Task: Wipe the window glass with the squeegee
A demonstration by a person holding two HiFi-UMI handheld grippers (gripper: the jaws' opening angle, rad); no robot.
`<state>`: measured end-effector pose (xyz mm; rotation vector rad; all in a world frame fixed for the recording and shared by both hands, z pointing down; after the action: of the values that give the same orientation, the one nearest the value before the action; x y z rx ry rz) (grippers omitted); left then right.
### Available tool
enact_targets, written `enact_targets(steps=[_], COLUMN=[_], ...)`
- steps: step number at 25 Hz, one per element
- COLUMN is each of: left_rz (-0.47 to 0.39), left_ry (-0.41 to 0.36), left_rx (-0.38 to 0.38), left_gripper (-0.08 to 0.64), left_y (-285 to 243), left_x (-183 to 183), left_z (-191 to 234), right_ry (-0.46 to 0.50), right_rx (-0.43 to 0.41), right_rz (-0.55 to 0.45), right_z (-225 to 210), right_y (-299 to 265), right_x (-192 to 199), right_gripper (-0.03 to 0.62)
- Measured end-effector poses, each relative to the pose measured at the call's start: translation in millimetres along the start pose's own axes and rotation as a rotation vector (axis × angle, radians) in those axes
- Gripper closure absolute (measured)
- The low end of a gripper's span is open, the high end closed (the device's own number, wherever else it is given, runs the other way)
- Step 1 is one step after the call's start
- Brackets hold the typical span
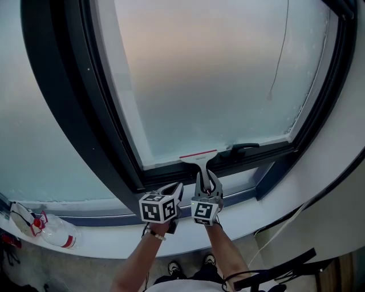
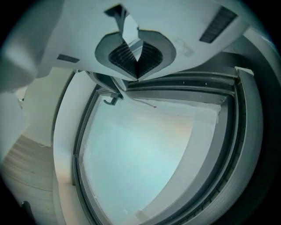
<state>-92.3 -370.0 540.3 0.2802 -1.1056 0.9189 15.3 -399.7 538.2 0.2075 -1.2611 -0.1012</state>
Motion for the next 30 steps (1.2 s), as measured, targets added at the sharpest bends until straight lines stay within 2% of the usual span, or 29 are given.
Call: enact_targets(steps=[6,9,13,21,25,30], left_rz=[-0.018,-0.033,-0.08,-0.181,-0.223,-0.287], left_ry=[-0.001,-0.013,-0.071,-0.279,-0.367,-0.435], left_rx=[0.02,0.042,0.094,0.173,0.182,0.168], left_gripper=[0.561,0.561,0.561,0.561,0.561,0.561], left_y=[-2.5,2.7,8.6,13.4,5.9,-7.2], left_x=[-8.1,-18.6,-53.4,-157.8,-209.6,-271.0], left_z=[-4.1,-10.2,-29.6,-99.6,-136.5,-177.0], right_ry=[0.013,0.001,-0.035,-0.098,-0.133,-0.151], right_rx=[-0.013,0.011,0.059,0.124,0.154,0.158], right_rz=[0.016,-0.02,-0.108,-0.23,-0.331,-0.482], right_z=[-1.6,-14.5,-49.6,-117.9,-158.4,-207.4], right_y=[0.3,3.1,-6.0,-37.1,-53.4,-82.6], right_x=[0.3,-25.4,-88.4,-217.3,-286.2,-380.7], right_gripper=[0.503,0.503,0.503,0.503,0.503,0.503])
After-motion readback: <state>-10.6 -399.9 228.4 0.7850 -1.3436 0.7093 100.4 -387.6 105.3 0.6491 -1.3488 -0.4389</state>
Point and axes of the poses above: the fingertips, and each gripper's own axes: y backward along the fingers, z to its left, x out of its underside, the point moved 3 cm from there along y, backward along the fingers, and after that the axes turned 11 degrees about x, right-handed, at the moved point
